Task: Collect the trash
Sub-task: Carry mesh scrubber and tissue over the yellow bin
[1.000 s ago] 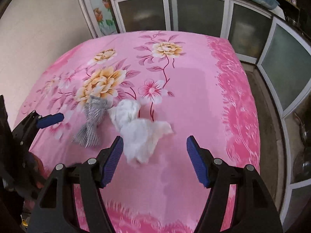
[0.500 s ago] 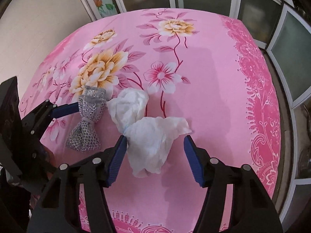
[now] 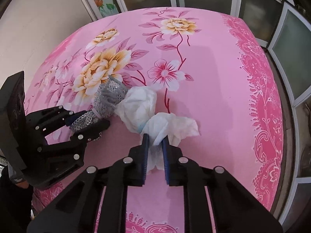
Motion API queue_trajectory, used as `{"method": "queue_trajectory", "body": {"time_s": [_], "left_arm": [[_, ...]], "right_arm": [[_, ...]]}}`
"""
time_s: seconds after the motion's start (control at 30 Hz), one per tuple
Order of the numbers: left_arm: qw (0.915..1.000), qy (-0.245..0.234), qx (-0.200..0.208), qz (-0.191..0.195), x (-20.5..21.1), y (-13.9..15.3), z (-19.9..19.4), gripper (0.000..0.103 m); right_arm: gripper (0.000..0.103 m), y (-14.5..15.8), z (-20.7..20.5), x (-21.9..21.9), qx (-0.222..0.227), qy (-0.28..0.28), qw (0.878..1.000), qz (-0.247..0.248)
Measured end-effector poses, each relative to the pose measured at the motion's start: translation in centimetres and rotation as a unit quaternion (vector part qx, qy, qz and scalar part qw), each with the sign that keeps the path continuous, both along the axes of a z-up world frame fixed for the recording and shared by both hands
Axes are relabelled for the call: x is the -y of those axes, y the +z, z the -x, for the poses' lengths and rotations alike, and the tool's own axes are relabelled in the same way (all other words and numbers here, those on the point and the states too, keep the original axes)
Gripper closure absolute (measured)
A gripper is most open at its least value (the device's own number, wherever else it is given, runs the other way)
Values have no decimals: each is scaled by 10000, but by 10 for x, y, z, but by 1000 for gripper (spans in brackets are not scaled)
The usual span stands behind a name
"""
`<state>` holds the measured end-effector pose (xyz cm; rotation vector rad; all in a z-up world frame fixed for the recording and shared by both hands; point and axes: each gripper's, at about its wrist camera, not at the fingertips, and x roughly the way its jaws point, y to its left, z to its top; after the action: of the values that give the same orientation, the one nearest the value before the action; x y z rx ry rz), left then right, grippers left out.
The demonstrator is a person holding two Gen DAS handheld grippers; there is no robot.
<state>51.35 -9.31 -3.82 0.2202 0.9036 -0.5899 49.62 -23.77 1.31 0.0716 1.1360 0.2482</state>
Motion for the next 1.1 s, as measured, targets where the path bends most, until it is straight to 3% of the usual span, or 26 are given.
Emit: {"method": "queue_trajectory", "body": {"time_s": [0.23, 0.57, 0.8, 1.1], "left_arm": [[9999, -83, 67, 54, -13, 17, 18, 83], [9994, 9, 150, 301, -49, 44, 67, 83], [9980, 130, 247, 565, -58, 53, 118, 83], [9959, -7, 291, 857, -38, 55, 187, 83]], "right_arm": [[93, 22, 11, 7, 182, -108, 9994, -264], [93, 50, 58, 16, 383, -196, 9984, -375], [93, 54, 118, 26, 593, -361, 9969, -382], [93, 39, 213, 57, 599, -738, 9939, -562]]}}
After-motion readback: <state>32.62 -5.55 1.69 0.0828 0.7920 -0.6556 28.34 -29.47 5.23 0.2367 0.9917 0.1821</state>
